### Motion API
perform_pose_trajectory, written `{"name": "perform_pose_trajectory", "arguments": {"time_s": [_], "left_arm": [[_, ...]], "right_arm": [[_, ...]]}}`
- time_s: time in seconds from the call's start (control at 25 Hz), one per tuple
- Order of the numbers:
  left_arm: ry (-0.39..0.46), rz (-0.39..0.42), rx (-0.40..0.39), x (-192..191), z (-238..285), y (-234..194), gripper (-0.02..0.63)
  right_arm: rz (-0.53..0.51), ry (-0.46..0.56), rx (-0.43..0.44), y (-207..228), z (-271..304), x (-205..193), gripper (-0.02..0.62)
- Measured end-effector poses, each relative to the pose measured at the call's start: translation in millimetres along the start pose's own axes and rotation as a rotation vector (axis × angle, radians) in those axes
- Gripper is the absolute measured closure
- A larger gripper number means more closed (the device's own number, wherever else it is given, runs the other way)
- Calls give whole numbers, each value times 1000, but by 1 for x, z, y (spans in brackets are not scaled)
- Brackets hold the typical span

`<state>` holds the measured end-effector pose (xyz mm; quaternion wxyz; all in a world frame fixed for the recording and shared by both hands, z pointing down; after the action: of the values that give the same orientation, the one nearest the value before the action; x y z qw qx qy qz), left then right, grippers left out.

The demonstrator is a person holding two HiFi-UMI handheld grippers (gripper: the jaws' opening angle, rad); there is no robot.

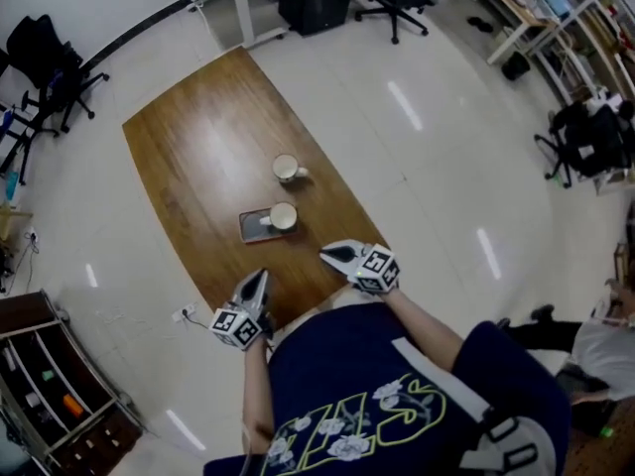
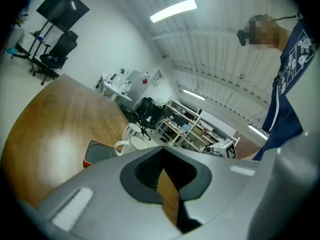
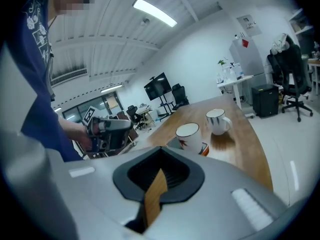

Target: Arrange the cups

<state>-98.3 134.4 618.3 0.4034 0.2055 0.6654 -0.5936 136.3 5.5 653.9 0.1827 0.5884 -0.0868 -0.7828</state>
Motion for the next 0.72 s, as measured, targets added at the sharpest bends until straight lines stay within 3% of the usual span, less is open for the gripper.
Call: {"name": "perform_pose_trajectory", "arguments": {"time_s": [0.2, 0.32, 0.48, 0.6, 0.72], "left_arm": [[-94, 98, -136, 45, 58, 8, 579], [-164, 216, -199, 79, 114, 10, 293], [-466, 454, -261, 89, 191, -10, 170], [-728, 633, -316, 75, 246, -21, 153], [-961, 720, -334, 45, 280, -40, 146]], "right_arm": [[69, 59, -41, -4, -23, -13, 592], [105, 83, -95, 1, -41, -29, 592], [144, 103, -166, 8, -64, -36, 592], [156, 101, -186, 5, -77, -5, 592], [164, 86, -181, 1, -83, 18, 592]]}}
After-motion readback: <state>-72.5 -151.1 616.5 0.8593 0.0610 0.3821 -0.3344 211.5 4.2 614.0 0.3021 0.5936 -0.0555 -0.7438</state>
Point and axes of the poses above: the fingertips, and each gripper's own axes: z forward along the fingers, y to its right, x out of its top, the point moved 7 cm from there along -z, backward along the fingers, and after that the axes turned 13 degrees about y, right-handed, at the moved point
